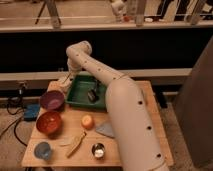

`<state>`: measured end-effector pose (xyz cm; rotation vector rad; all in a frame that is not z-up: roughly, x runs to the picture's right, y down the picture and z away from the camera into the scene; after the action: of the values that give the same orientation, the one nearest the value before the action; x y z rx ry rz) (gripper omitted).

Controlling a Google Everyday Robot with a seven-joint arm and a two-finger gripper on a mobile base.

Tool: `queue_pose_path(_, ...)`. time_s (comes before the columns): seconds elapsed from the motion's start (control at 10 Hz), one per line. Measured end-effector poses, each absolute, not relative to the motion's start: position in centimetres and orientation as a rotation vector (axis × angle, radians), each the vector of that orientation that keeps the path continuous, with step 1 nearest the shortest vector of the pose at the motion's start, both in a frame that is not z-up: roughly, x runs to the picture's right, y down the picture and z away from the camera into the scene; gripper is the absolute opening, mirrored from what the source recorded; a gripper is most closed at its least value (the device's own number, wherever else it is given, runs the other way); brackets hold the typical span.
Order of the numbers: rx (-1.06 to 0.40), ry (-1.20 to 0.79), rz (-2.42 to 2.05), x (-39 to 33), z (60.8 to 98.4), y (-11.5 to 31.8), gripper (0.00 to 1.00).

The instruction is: Place fork in paper cup

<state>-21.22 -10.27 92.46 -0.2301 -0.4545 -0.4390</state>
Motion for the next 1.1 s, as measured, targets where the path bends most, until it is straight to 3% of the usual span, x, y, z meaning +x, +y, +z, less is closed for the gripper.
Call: queue_pose_path(1.1, -0.165, -0.421, -0.594, -23.0, 92.1, -9.9, 0.03)
